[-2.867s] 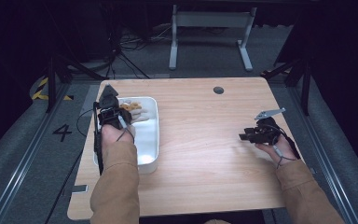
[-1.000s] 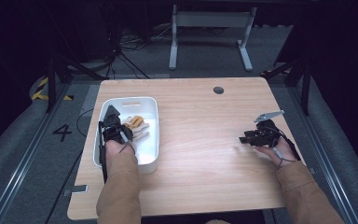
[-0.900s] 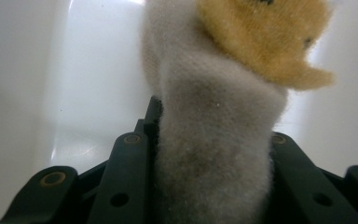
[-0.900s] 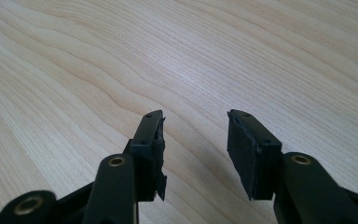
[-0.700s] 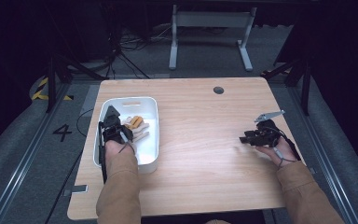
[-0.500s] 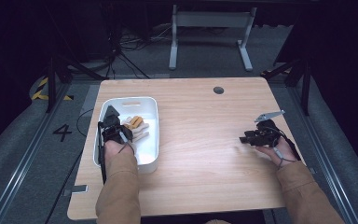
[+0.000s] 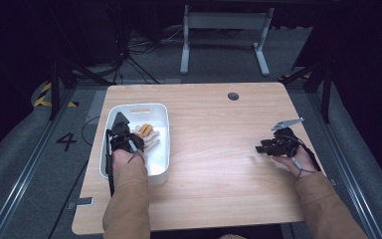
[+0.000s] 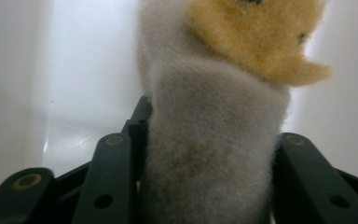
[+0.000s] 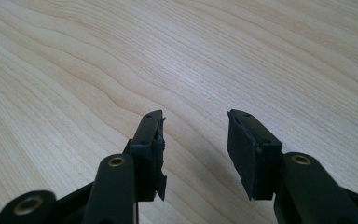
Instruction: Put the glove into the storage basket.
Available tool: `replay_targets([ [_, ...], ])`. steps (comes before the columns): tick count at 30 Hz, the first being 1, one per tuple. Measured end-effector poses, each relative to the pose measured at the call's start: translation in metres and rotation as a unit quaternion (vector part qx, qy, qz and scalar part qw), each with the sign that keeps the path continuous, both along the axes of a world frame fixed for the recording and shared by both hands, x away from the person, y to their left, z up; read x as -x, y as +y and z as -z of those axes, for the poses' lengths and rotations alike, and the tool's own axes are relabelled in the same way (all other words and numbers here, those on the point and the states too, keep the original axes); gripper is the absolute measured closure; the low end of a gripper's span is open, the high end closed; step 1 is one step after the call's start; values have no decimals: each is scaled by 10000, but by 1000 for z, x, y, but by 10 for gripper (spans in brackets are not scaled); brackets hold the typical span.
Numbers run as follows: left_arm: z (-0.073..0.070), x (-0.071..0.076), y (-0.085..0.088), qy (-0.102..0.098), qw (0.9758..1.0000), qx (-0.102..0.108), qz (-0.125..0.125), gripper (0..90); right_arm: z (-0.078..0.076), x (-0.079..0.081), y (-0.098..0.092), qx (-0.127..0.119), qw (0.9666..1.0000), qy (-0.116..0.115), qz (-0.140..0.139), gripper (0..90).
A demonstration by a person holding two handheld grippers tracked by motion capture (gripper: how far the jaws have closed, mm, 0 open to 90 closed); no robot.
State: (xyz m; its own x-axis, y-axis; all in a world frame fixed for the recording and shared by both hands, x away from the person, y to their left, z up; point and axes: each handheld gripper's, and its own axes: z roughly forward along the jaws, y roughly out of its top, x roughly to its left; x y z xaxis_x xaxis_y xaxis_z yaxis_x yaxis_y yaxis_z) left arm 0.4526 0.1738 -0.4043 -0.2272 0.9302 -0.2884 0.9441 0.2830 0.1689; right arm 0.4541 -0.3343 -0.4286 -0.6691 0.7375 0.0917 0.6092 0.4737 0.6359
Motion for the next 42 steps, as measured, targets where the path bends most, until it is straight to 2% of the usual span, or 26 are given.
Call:
replay_targets([
  [2,0,0,0,-79,9999,108,43,471,0,0,0,11,10000,-4,12,560],
  [5,-1,0,0,-69,9996,230,128,367,1,0,0,16,10000,-4,18,558],
  [7,-4,0,-2,-47,9995,95,289,329,0,0,0,5,10000,-8,24,556],
  [9,-5,0,-4,-31,9992,157,358,309,0,0,0,3,10000,-19,28,556],
  [11,-6,0,-8,78,9990,105,418,304,0,0,0,7,10000,-15,7,556],
  [13,-4,-1,-13,241,9983,49,528,250,1,0,1,4,10000,-14,-10,557],
  [15,-3,-2,-15,334,9979,-9,558,236,0,0,1,-1,10000,-18,-33,558],
  [18,-1,-3,-16,336,9978,-90,560,190,0,1,0,-17,10000,-28,-18,557],
  [20,-2,-3,-13,289,9978,-38,589,157,0,0,0,-26,10000,-26,-13,557],
  [24,-6,-2,-9,116,9980,-89,612,72,0,0,0,-13,10000,-23,-23,556],
  [30,-11,-1,-8,-103,9977,-79,666,1,0,0,0,-14,10000,-26,-13,555],
  [34,-14,-1,-9,-293,9971,-155,691,0,0,0,0,-12,10000,-31,-18,554],
  [35,-15,-1,-9,-337,9971,-87,672,0,0,0,0,-11,10000,-25,-15,553],
  [38,-17,-1,-9,-346,9968,-112,711,0,0,0,0,-20,10000,-28,-13,553],
  [40,-19,-1,-9,-441,9960,-127,762,0,0,1,0,-20,10000,-34,-13,553],
  [42,-23,0,-10,-549,9953,-7,801,0,0,1,0,-14,10000,-41,-9,553],
])
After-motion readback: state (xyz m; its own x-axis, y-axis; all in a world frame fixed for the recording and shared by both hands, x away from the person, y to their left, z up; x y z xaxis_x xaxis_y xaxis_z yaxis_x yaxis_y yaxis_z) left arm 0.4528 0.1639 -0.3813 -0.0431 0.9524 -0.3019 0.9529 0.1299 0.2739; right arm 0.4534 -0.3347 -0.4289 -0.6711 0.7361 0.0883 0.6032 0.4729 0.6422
